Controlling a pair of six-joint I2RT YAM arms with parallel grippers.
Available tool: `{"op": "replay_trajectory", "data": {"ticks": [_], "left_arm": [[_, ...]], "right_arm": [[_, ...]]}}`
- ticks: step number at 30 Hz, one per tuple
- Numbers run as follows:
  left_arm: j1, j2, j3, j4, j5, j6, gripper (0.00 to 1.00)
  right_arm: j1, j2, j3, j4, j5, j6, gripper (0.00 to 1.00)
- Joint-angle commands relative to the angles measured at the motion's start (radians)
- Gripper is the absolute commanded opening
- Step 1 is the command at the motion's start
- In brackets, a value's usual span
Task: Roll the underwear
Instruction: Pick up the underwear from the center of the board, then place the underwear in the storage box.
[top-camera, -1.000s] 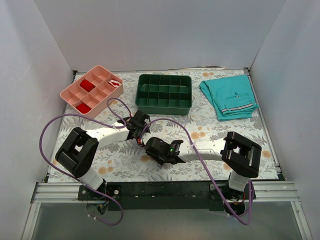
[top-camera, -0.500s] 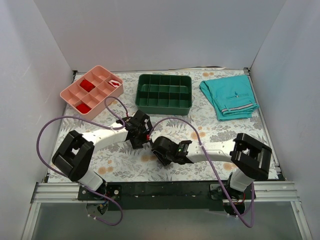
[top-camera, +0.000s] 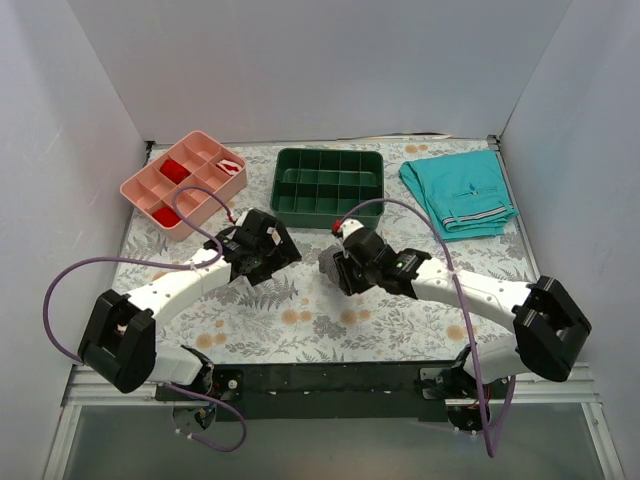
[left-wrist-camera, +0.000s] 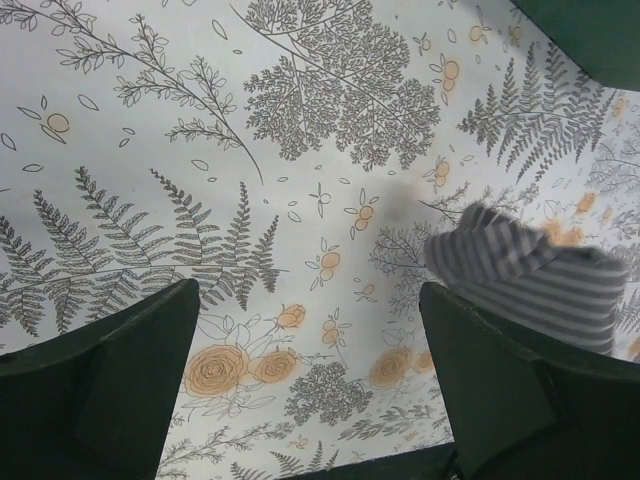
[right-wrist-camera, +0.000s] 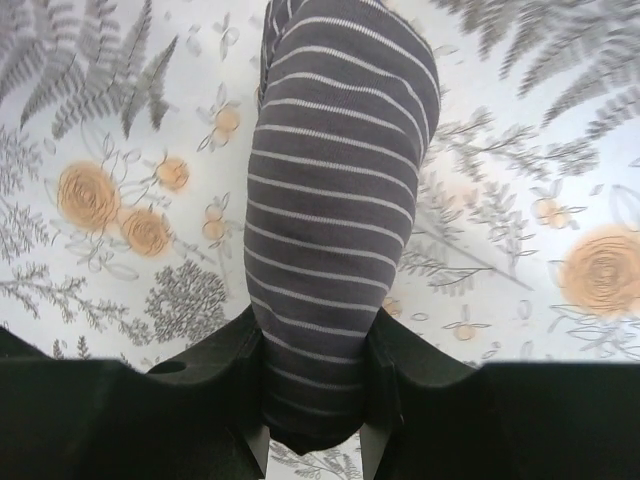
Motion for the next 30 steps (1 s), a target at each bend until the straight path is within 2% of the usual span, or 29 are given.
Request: {"op": "replay_trajectory", "data": {"ticks": [1, 4, 10, 14, 21, 25, 30], "left_arm": [[0.012, -0.066, 0.032, -0.031, -0.024, 0.037, 0.93], [0.019, -0.082, 0.05, -0.044, -0.018, 0.069, 0.98], [0.028, -0.071, 0.067, -0.039, 0.034, 0.146, 0.98], [0.029, -0.043, 0.095, -0.047, 0.071, 0.176, 0.98], [0.045, -0.04, 0.127, -0.071, 0.088, 0.225, 0.98], [0.062, -0.029, 0.13, -0.087, 0.093, 0.241, 0.98], [0.085, -0.031, 0.106, -0.076, 0.123, 0.253, 0.98]], "right_arm": [[-0.102, -0.016, 0.112, -0.057, -0.048, -0.037, 0.01], [-0.175, -0.004, 0.176, -0.082, -0.062, -0.052, 0.01], [-0.313, 0.108, 0.418, -0.214, -0.01, -0.114, 0.01], [-0.398, 0.237, 0.581, -0.293, 0.025, -0.129, 0.01], [-0.425, 0.45, 0.895, -0.442, 0.185, -0.152, 0.01], [-0.427, 0.571, 1.009, -0.531, 0.219, -0.157, 0.01], [-0.427, 0.636, 1.081, -0.591, 0.257, -0.149, 0.01]]}}
